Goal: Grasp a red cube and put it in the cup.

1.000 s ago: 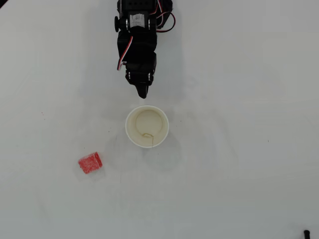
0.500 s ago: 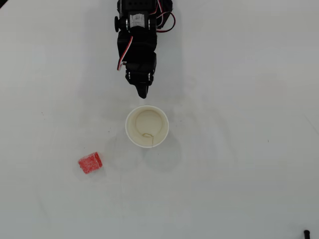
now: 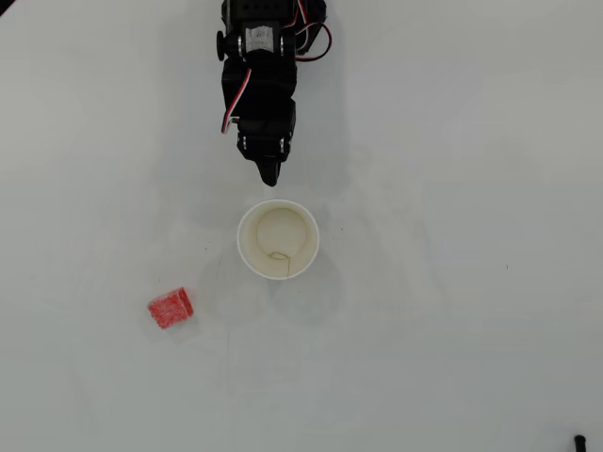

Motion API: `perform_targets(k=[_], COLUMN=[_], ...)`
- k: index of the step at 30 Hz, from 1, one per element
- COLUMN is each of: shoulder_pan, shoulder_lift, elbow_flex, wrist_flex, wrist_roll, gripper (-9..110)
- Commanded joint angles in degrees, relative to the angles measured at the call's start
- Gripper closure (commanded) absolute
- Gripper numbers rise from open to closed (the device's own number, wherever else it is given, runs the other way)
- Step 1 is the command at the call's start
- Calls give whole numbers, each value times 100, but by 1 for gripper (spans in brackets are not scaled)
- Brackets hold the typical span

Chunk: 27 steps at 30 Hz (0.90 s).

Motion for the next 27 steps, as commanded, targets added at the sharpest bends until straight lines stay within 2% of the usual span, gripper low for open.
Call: perform_targets(k=[1, 18, 24, 27], shoulder_pan=[-70, -53, 501, 1125], shoulder_lift=[97, 97, 97, 88], elbow_flex=[308, 308, 352, 422], wrist_flex=[-105, -105, -272, -431], wrist_roll=[26, 44, -18, -905], gripper=[101, 101, 101, 101])
